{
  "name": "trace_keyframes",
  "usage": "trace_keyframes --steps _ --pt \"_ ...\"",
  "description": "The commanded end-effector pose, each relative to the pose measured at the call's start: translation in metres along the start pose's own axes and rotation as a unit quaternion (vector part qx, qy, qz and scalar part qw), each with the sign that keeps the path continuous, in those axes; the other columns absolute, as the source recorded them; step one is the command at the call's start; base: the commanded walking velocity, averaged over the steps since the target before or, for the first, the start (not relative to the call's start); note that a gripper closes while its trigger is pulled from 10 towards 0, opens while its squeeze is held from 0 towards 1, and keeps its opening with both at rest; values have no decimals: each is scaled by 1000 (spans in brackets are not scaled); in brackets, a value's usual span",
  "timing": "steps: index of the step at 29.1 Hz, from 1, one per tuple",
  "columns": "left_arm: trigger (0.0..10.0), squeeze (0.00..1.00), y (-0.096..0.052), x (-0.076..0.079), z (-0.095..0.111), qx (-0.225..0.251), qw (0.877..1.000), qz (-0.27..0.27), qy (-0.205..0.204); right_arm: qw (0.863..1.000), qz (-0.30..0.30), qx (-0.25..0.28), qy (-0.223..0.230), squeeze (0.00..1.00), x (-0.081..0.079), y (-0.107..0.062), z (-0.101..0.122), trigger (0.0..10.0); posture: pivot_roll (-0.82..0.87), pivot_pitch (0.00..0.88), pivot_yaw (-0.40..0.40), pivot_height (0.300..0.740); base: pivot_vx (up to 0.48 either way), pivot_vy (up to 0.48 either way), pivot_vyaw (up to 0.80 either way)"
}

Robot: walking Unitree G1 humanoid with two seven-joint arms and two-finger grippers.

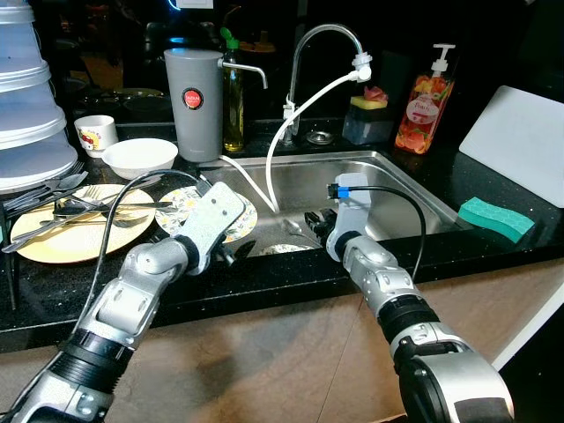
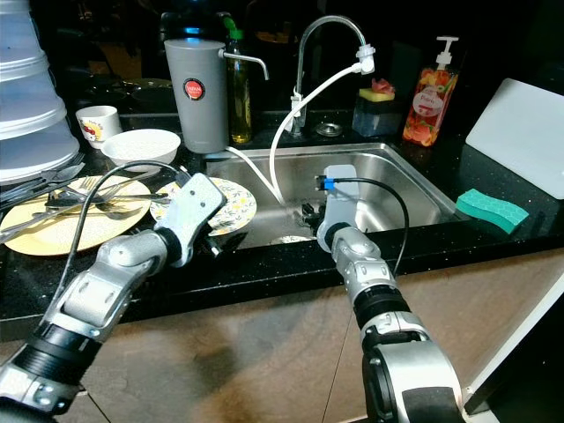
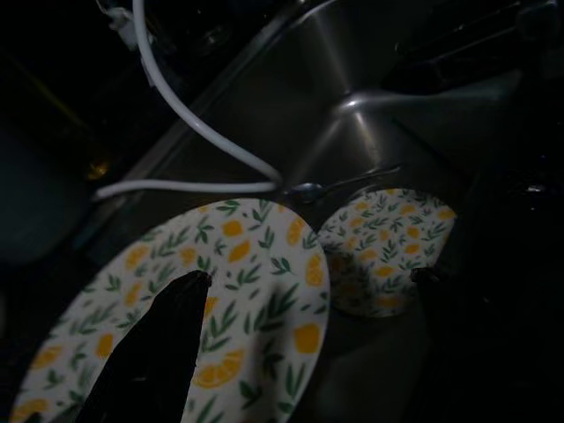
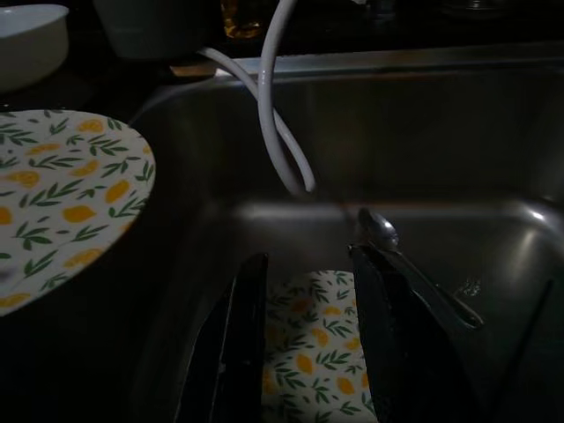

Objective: Kitchen organization

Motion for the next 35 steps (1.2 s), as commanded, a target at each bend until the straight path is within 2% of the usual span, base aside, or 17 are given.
trace_keyframes --steps 1,3,4,5,6,9,12,13,14,16,19,23,28,31,34,35 --pt "10000 1000 -1 -4 -2 -15 1000 8 20 1000 4 2 6 0 -2 1 2 10000 26 0 -51 740 0 0 0" --pt "10000 0 -10 -43 -15 -53 990 124 29 1000 11 4 21 0 -5 1 3 10000 28 0 -53 740 0 0 0" --pt "10000 0 -16 -59 -23 -71 982 171 22 1000 14 3 26 0 -6 1 2 10000 28 0 -53 740 0 0 0" --pt "10000 0 -21 -68 -29 -82 977 198 16 999 16 3 28 0 -7 1 2 10000 28 0 -53 740 0 0 0" --pt "10000 0 -21 -68 -29 -82 977 198 16 999 16 3 28 0 -7 1 2 10000 28 0 -53 740 0 0 0" --pt "10000 0 -29 -77 -42 -107 966 234 12 999 18 3 29 0 -8 1 1 10000 24 0 -53 740 0 0 0" --pt "10000 0 -30 -76 -44 -112 967 229 21 999 19 3 30 0 -8 1 1 10000 24 0 -53 740 0 0 0" --pt "10000 0 -32 -73 -46 -123 968 217 40 999 18 3 30 0 -7 1 1 10000 22 0 -53 740 0 0 0" --pt "10000 0 -32 -73 -46 -123 968 217 40 999 18 3 30 0 -7 1 1 10000 22 0 -53 740 0 0 0" --pt "10000 0 -31 -65 -50 -138 971 183 64 999 19 3 32 0 -6 1 1 10000 22 0 -55 740 0 0 0" --pt "10000 0 -30 -62 -51 -139 972 177 65 999 20 3 32 0 -6 0 1 10000 22 0 -55 740 0 0 0" --pt "10000 0 -24 -49 -54 -137 979 139 66 999 21 2 34 0 -7 1 1 10000 21 0 -56 740 0 0 0" --pt "10000 0 -14 -26 -67 -128 988 84 24 998 27 4 64 0 -11 2 3 10000 19 0 -54 740 0 0 0" --pt "10000 0 -13 -24 -71 -129 988 82 12 996 32 3 80 0 -14 3 3 10000 16 0 -51 740 0 0 0" --pt "10000 0 -12 -19 -78 -130 989 74 -13 990 47 -1 134 0 -23 6 3 10000 12 0 -47 740 0 0 0" --pt "10000 0 -12 -19 -78 -130 989 74 -13 990 47 -1 134 0 -23 6 3 10000 12 0 -47 740 0 0 0"
Point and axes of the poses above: a point about 5 cm out from each wrist's last joint towards the gripper, its own y axis pointing out of the wrist towards the gripper, its own z axis along the axis of the wrist's last joint, x = y × z, the point moved 5 cm from there along y, pointing out of the wrist towards the gripper, and after that the axes turned 8 degrees about -y, right-handed, at the moved point
